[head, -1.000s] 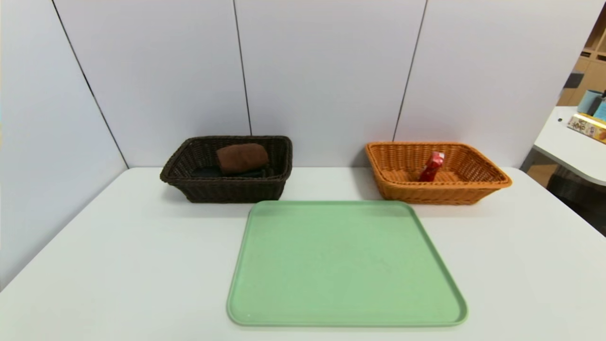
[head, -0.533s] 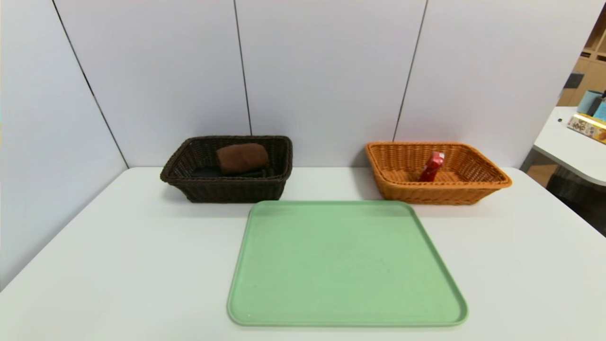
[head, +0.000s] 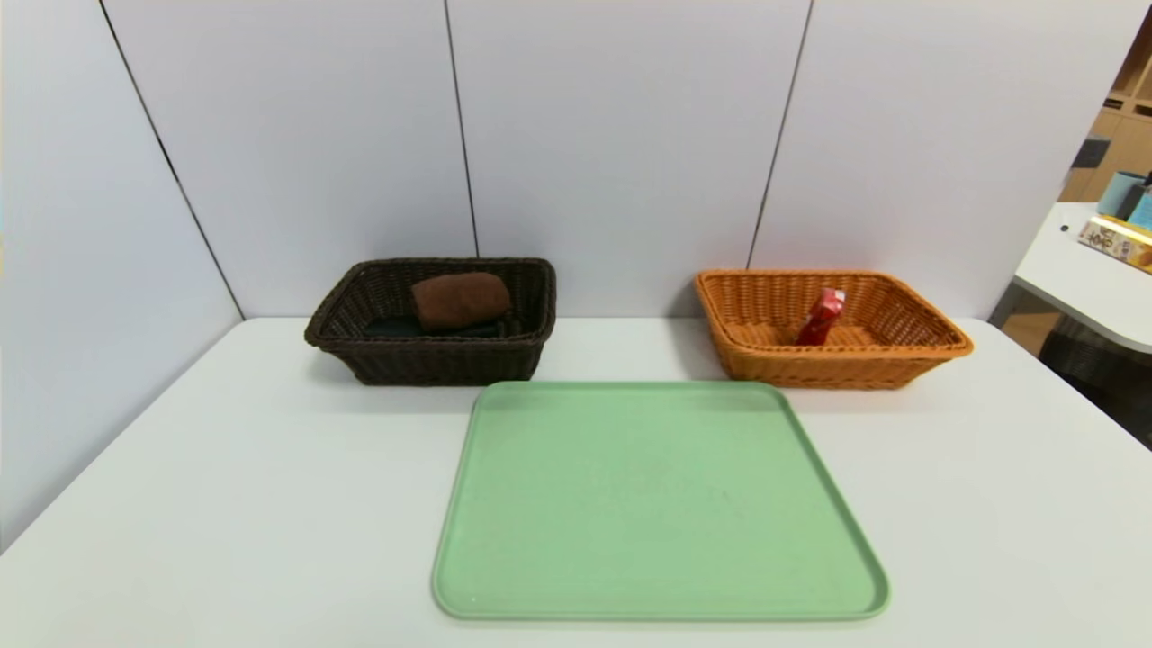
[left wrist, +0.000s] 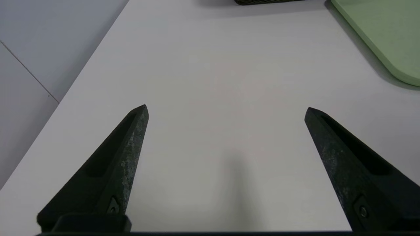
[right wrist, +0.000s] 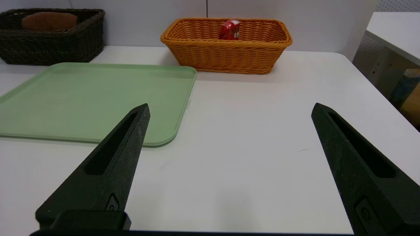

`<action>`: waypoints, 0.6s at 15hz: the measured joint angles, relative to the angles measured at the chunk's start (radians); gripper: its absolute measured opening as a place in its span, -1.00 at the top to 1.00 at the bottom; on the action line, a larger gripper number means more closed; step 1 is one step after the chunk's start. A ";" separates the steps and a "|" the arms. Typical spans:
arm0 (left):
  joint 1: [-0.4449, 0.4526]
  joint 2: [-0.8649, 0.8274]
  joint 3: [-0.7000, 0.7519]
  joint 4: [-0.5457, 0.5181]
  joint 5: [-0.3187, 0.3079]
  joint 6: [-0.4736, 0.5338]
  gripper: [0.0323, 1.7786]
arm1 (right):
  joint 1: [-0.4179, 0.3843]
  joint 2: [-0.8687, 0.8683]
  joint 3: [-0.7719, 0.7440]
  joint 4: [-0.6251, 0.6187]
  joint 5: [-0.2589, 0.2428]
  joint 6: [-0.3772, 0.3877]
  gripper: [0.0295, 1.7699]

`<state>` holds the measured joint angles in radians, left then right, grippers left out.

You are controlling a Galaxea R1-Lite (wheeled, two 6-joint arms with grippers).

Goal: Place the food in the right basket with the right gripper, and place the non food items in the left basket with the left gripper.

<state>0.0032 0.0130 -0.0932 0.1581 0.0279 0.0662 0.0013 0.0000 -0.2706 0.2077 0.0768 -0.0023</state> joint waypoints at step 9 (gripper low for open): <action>0.000 -0.012 0.092 -0.154 -0.056 0.011 -0.90 | 0.000 0.000 0.269 -0.209 -0.085 -0.013 -0.92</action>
<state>0.0028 0.0009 -0.0009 0.0043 -0.0279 0.0768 0.0013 -0.0004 -0.0013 -0.0017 -0.0081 -0.0157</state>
